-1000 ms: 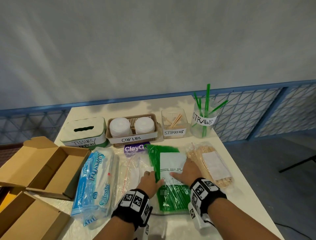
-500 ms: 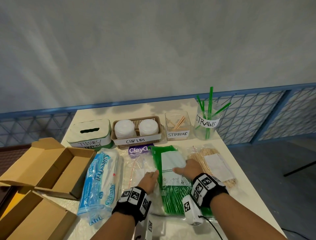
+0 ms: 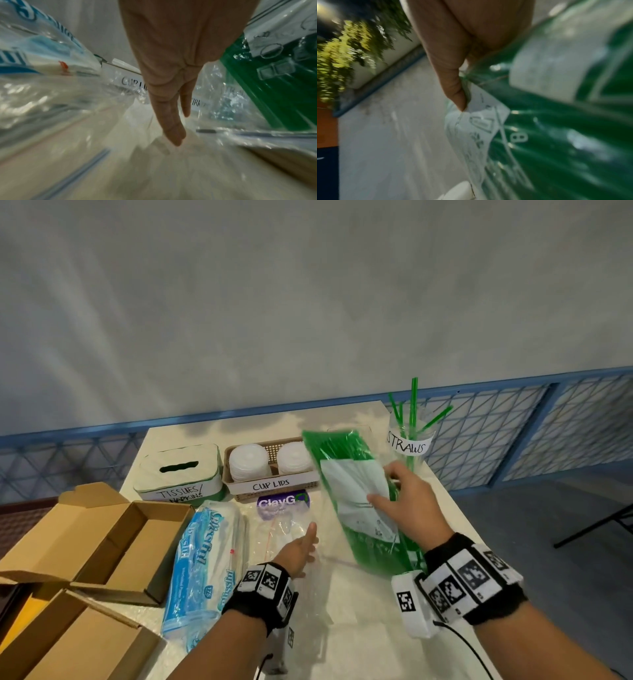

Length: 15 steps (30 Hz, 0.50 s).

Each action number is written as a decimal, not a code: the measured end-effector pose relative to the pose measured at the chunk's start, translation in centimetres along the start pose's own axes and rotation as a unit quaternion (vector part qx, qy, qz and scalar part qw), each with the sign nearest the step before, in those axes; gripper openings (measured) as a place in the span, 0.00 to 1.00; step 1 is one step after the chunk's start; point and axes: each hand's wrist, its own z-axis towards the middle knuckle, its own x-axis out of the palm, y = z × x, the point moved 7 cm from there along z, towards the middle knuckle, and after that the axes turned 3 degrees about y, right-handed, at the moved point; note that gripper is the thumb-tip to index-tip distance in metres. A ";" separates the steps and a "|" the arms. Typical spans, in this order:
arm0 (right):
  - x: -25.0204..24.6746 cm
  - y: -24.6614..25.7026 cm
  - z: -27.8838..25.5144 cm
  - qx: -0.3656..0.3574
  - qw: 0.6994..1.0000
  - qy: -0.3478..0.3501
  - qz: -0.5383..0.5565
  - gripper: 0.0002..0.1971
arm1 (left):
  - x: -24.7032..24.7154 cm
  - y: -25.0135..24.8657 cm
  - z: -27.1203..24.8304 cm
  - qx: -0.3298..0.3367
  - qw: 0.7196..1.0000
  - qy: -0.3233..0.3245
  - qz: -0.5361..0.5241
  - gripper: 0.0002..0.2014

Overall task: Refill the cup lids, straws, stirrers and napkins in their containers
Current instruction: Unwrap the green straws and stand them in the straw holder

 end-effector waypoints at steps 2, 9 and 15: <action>-1.9 2.7 -0.8 -0.082 0.994 -0.050 0.046 0.22 | -0.7 -1.8 -0.9 0.028 0.991 0.006 -0.130 0.40; 0.9 4.8 -4.3 -0.274 0.954 -0.021 -0.121 0.36 | -6.5 -6.7 -4.8 0.080 0.909 0.092 -0.398 0.45; 4.6 1.6 -5.8 -0.349 0.911 0.027 -0.220 0.19 | -6.2 -6.5 -6.2 0.141 0.986 0.081 -0.026 0.21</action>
